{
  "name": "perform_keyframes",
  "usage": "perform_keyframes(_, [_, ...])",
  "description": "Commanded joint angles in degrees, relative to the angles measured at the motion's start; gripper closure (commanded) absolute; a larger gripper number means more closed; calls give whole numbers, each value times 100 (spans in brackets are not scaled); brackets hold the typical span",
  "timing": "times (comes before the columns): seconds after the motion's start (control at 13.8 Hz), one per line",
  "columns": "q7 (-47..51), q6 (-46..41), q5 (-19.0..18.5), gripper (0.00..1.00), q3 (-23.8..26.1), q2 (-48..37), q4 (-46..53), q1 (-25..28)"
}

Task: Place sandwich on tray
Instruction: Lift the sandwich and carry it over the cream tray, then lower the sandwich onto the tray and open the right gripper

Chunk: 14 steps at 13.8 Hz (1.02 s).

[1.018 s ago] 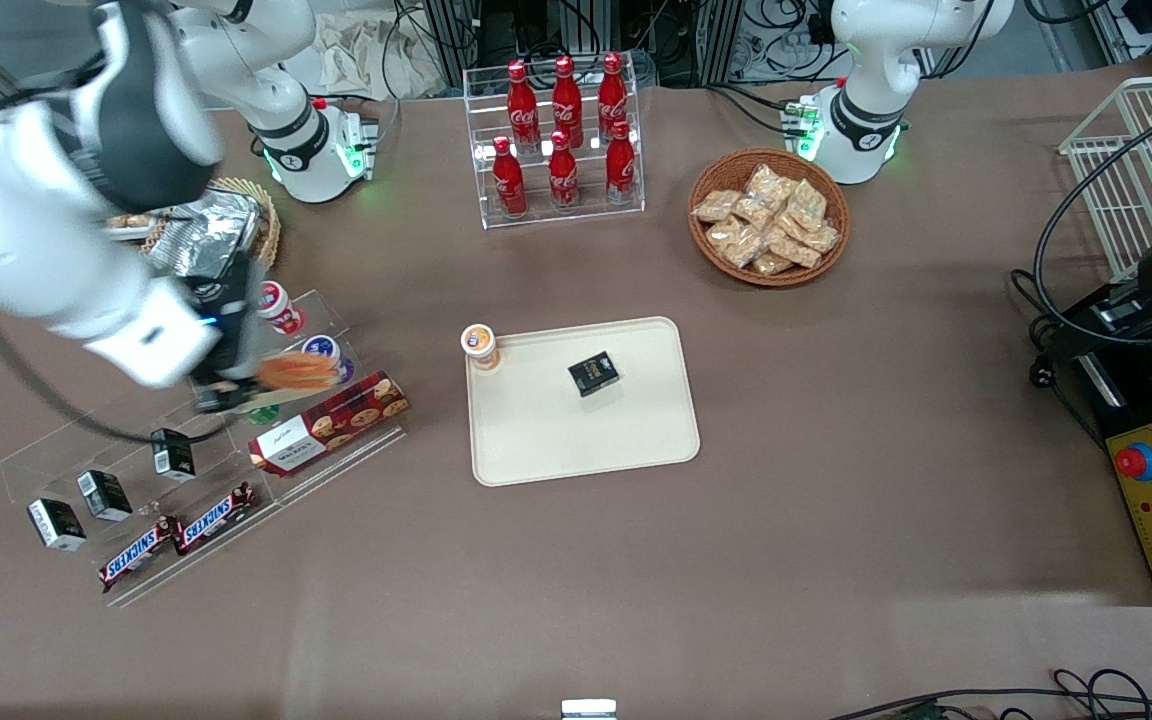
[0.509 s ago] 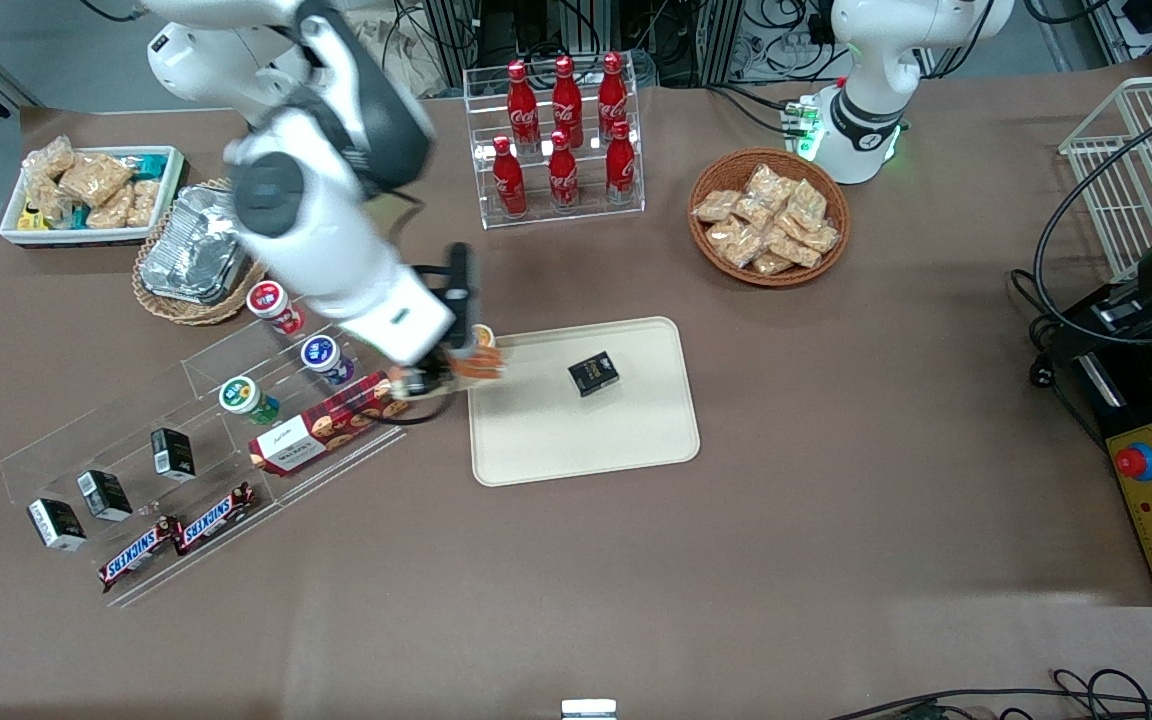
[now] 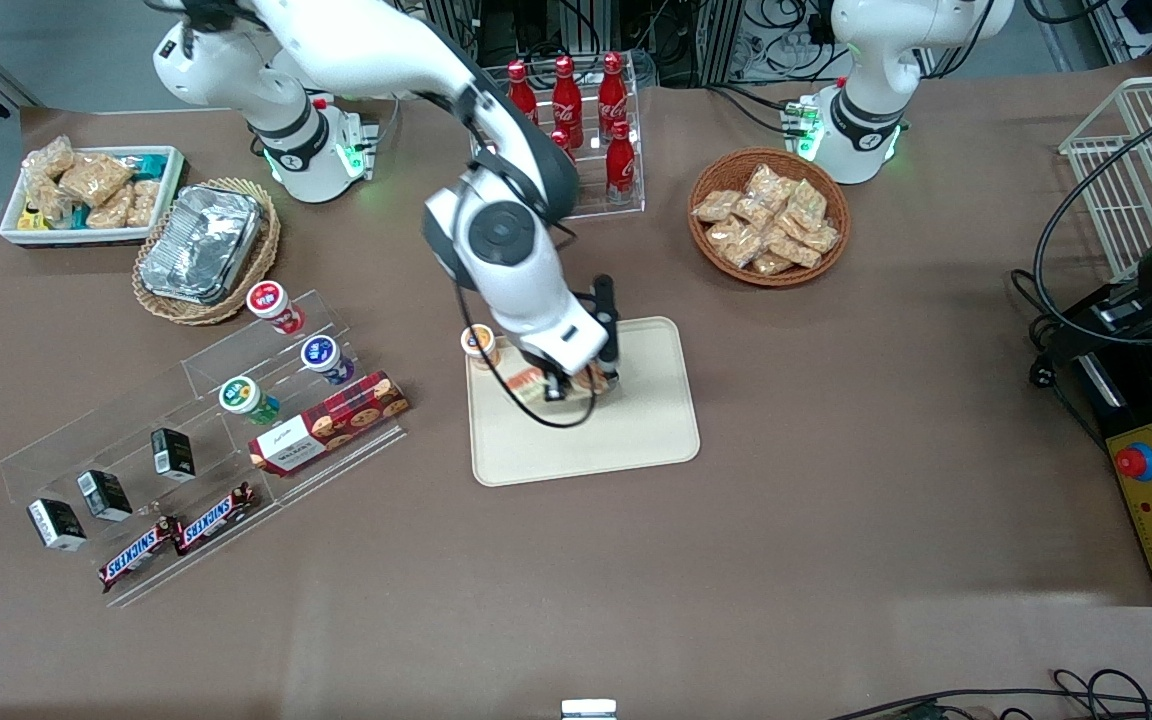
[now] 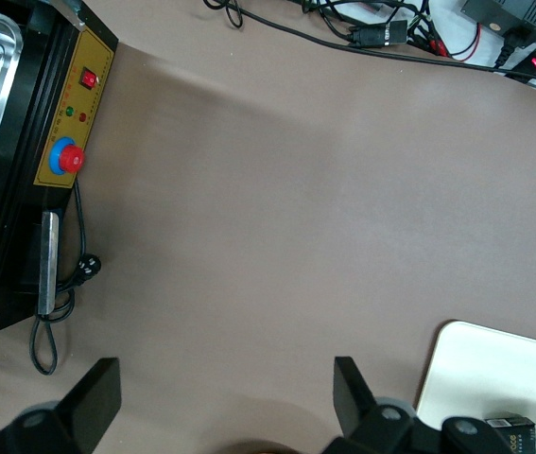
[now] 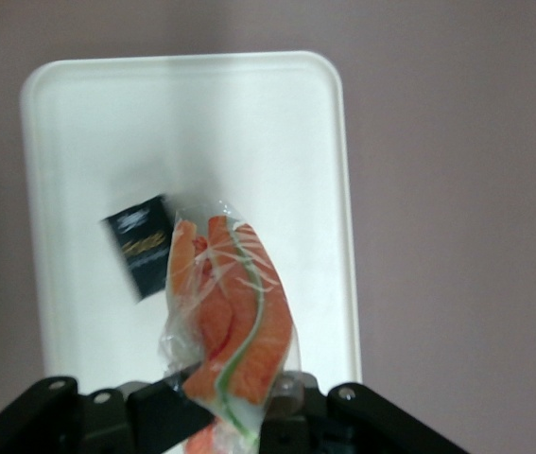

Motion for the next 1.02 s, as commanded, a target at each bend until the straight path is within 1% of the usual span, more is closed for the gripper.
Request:
perform_keyframes(0.0, [11,524,152,100,-98,775,641,17])
perform_keyframes(0.36, [2,1061,108,100,-98,1242,641,62])
perform_keyframes(0.58, [-278,1124,64,100,-98,1339,632,53])
perform_keyframes(0.73, [-279,1124,72,100,-98,1356,623,53])
perform_keyframes(0.8, [-175,1124,64,21,-107,1348,623,79])
perform_keyframes(0.87, [-217,1124,64,1,-107,1348,623,79])
perform_keyframes(0.95, [-183,1115,72,1,-107,1330,623,88])
